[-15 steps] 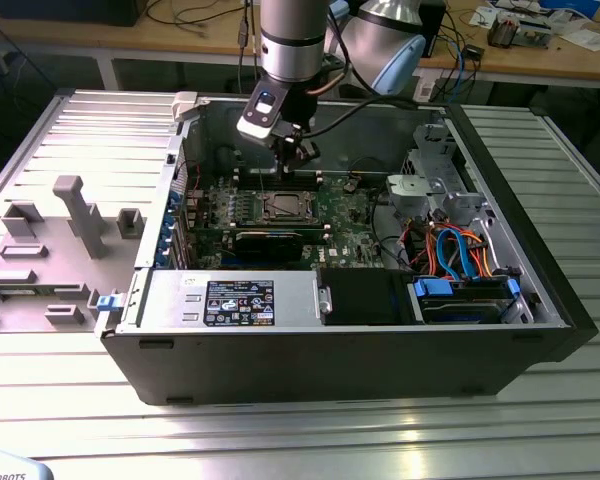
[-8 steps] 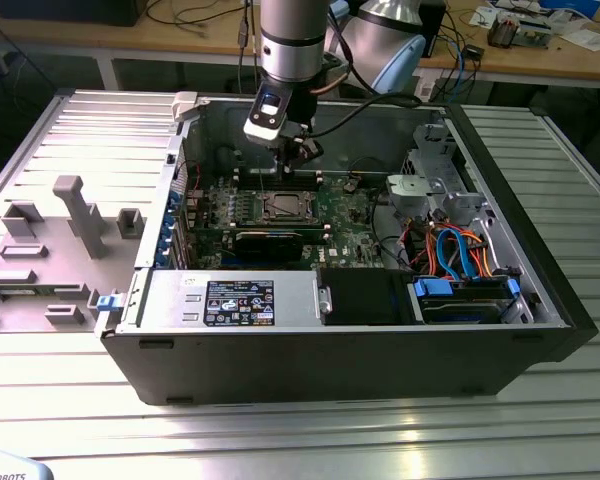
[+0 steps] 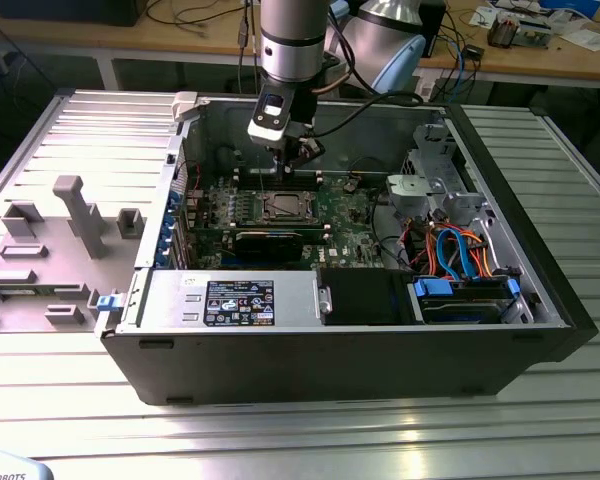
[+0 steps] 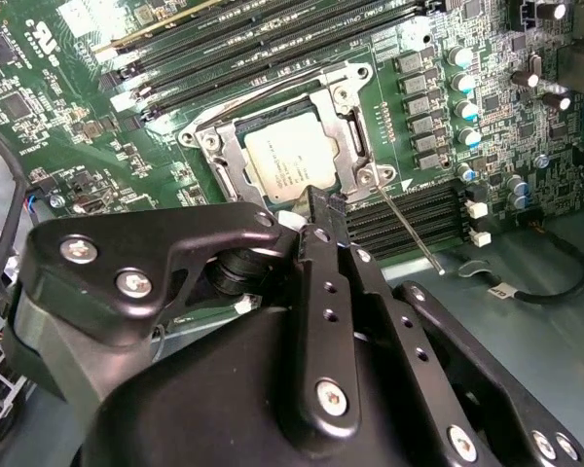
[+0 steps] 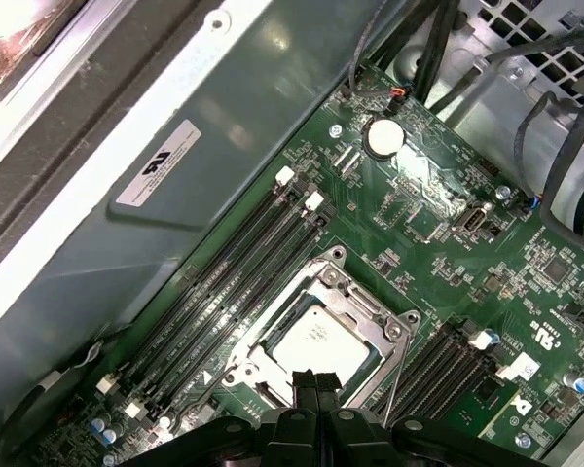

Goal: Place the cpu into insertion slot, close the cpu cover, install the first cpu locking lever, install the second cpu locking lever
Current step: 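Install the first cpu locking lever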

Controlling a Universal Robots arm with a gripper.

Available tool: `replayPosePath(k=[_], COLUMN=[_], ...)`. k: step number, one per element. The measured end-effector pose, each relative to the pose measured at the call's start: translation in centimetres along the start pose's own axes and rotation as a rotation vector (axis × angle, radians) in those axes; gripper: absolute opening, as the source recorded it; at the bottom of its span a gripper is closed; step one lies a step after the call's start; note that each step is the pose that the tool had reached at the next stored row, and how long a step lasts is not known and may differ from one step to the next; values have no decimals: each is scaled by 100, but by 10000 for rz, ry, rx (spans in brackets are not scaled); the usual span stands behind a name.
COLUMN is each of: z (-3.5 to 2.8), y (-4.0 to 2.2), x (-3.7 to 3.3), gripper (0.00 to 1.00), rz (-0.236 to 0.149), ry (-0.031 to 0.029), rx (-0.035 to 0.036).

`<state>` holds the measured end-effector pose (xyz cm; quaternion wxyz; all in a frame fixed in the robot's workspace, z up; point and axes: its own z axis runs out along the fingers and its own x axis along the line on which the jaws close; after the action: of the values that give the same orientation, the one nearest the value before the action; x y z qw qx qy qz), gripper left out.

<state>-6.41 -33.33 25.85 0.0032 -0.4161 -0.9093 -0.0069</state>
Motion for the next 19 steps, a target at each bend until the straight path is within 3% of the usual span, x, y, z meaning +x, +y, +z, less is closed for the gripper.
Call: replayPosePath(k=[16, 19], z=[0, 0], y=[0, -1], x=[-1, 0], gripper=[11, 11], rz=[-59, -493], ry=[1, 4], rx=[0, 7])
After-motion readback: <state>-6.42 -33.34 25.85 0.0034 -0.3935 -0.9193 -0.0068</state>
